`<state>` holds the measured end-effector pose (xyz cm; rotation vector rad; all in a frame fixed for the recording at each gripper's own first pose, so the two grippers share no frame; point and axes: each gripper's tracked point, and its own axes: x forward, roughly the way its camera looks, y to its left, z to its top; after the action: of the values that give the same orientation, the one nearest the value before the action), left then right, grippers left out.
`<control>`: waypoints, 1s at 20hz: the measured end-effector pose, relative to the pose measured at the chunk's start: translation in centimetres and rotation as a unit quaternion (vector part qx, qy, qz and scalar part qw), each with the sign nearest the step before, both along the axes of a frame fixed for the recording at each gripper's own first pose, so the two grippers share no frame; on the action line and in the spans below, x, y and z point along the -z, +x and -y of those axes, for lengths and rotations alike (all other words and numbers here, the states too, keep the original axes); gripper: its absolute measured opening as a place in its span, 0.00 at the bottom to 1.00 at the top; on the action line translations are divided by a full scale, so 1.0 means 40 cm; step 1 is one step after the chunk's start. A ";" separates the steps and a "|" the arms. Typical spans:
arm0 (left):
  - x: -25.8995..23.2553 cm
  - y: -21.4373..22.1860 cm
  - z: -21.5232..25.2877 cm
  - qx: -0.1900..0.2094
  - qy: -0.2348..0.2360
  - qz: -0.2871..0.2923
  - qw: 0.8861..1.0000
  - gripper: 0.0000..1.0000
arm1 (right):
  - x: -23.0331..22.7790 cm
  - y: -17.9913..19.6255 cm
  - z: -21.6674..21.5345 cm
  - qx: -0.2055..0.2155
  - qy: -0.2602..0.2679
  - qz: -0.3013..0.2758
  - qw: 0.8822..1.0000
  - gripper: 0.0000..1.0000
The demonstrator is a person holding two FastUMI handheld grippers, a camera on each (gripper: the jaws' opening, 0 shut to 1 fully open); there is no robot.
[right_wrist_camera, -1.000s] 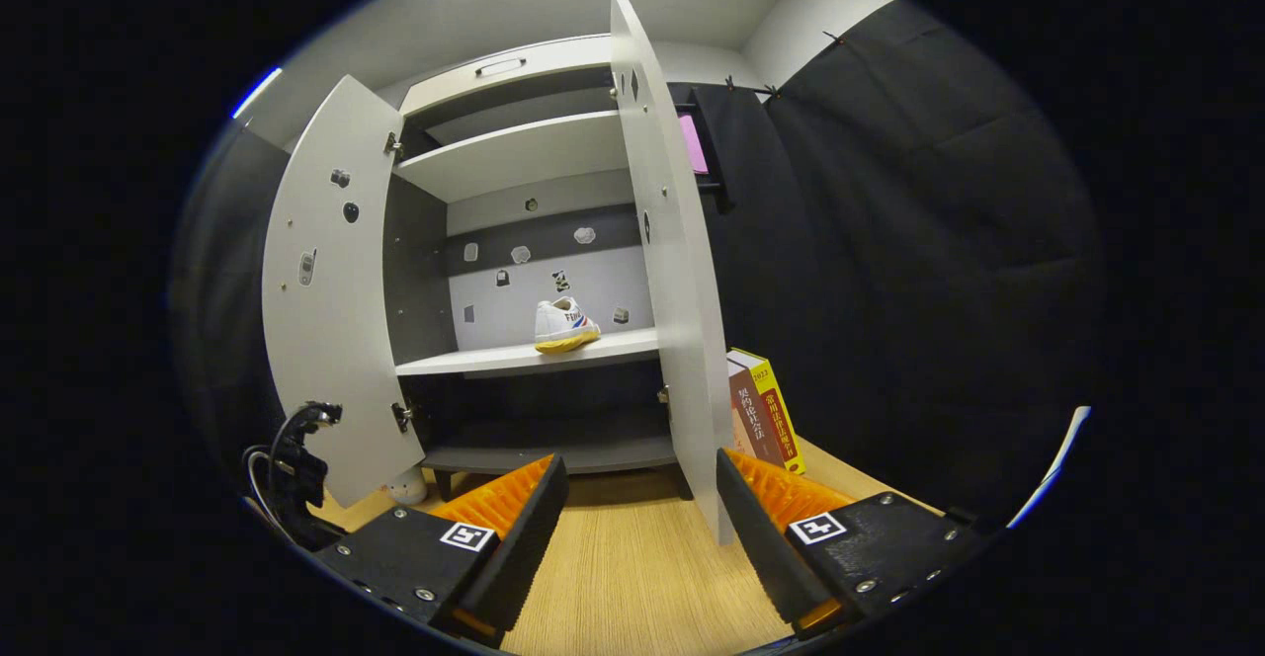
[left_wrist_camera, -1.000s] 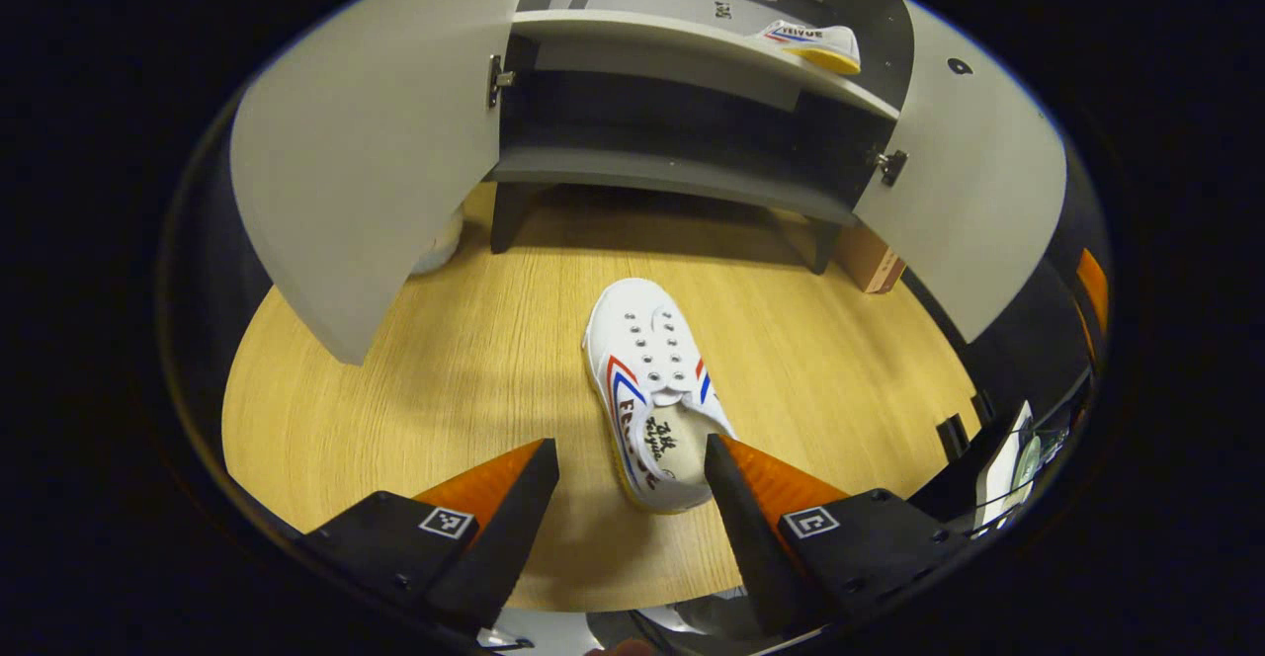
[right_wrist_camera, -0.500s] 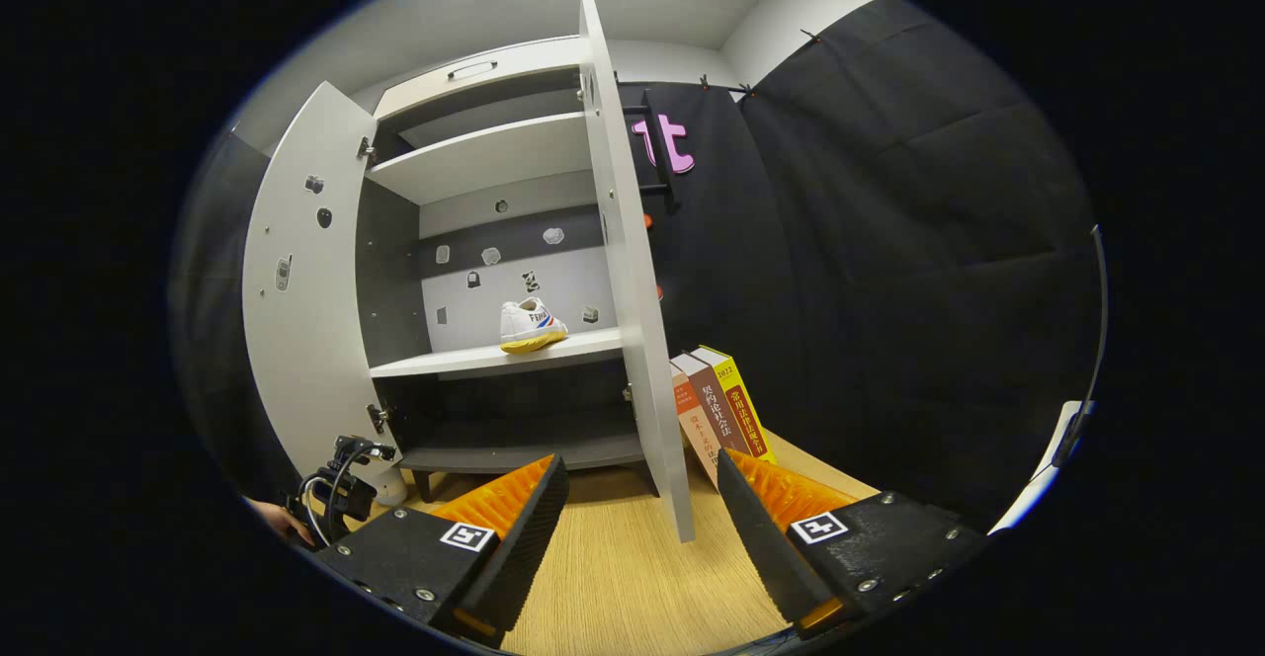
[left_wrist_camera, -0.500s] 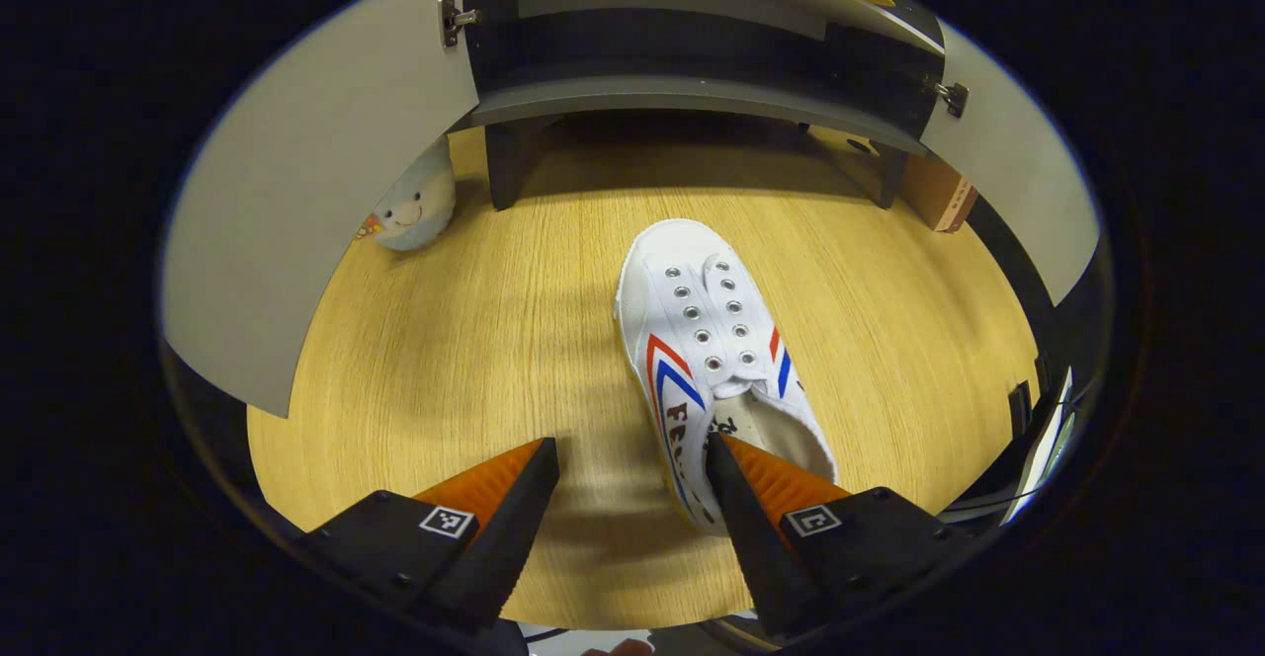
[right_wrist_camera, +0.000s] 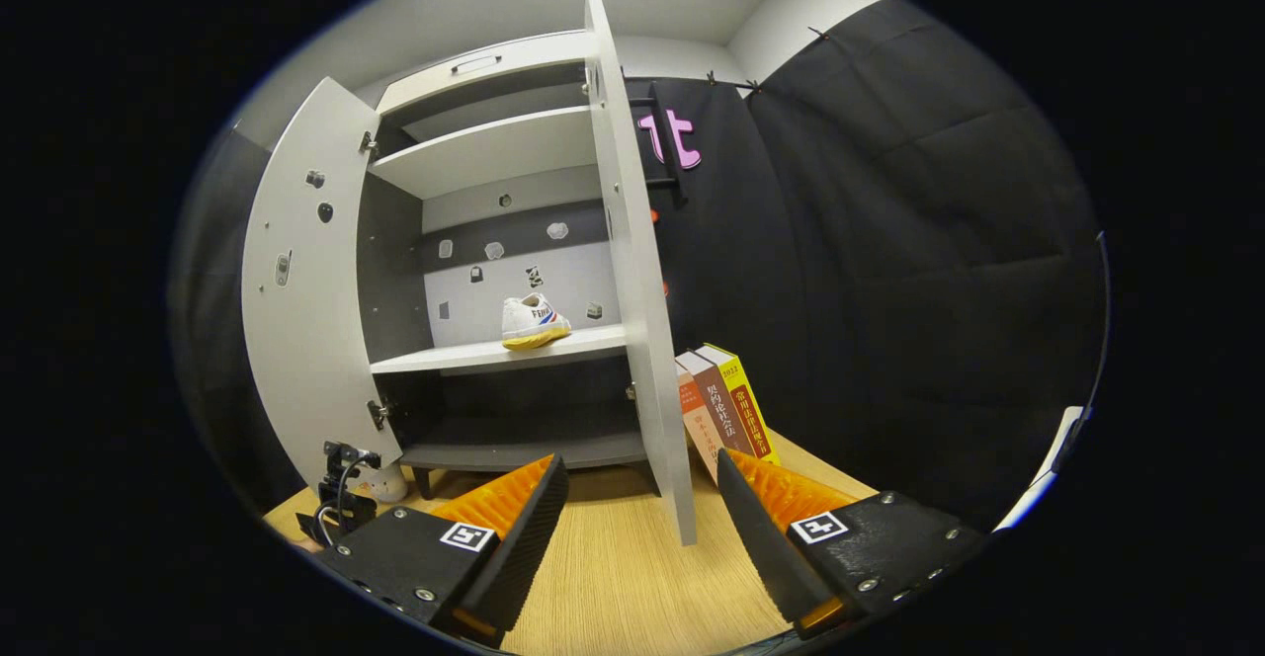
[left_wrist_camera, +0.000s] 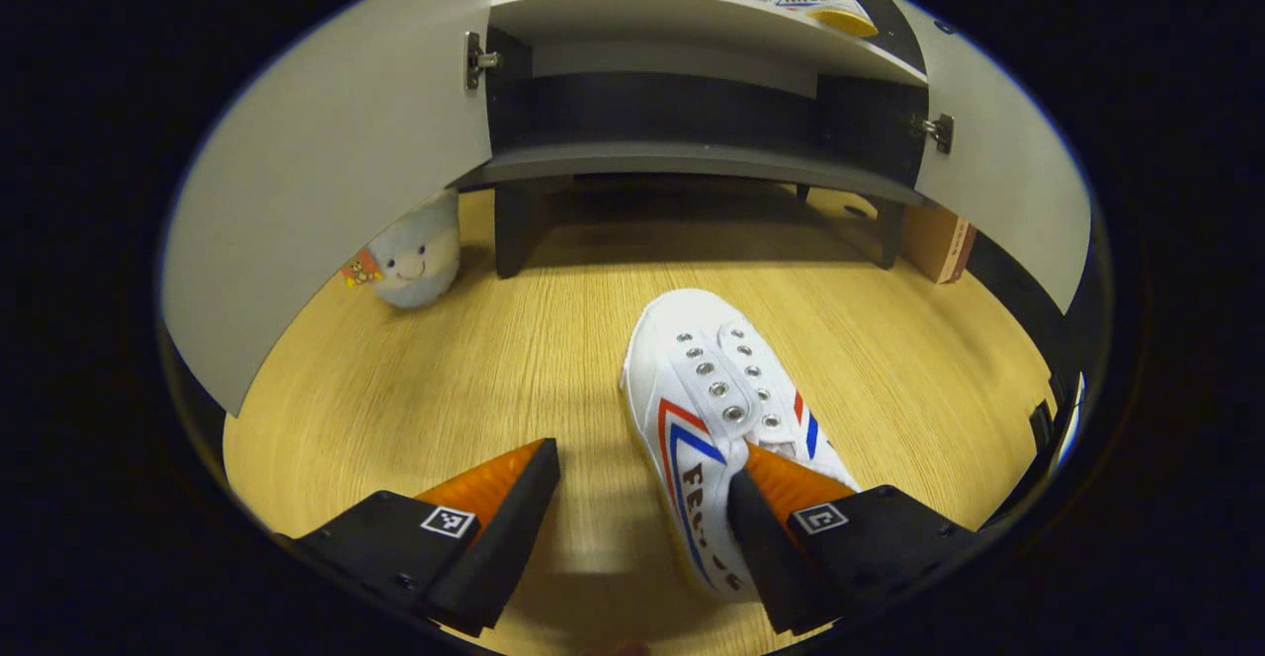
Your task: Grab one shoe with the right hand and put it into the shoe cabinet, grab the other shoe with the left hand and put it into the shoe cabinet; then close the right door with the right hand and the left door with the left hand.
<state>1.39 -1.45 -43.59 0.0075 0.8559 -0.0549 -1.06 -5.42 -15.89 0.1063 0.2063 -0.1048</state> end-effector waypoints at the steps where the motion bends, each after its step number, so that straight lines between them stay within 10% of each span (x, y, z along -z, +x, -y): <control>1: 0.003 0.008 -0.002 -0.010 -0.007 0.014 1.000 1.00 | 0.001 0.001 -0.006 -0.004 -0.002 -0.003 1.000 0.93; 6: 0.015 0.037 0.023 -0.016 -0.060 0.046 0.997 0.96 | -0.010 0.007 -0.018 -0.008 -0.007 -0.006 1.000 0.93; 8: 0.003 0.052 0.038 -0.011 -0.046 0.058 0.997 0.58 | -0.020 -0.002 -0.012 -0.008 -0.009 -0.010 1.000 0.93; 12: 0.004 0.063 0.013 -0.035 -0.018 0.067 0.997 0.17 | -0.034 0.002 -0.022 -0.017 -0.022 -0.011 1.000 0.93; 20: -0.131 0.000 -0.025 -0.102 -0.035 0.080 0.991 0.09 | -0.045 0.026 -0.074 -0.049 -0.031 -0.001 0.998 0.93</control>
<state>1.38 -0.45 -38.34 -0.1398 0.6897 0.1069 -0.02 -2.48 -14.11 0.0339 0.2091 -0.0144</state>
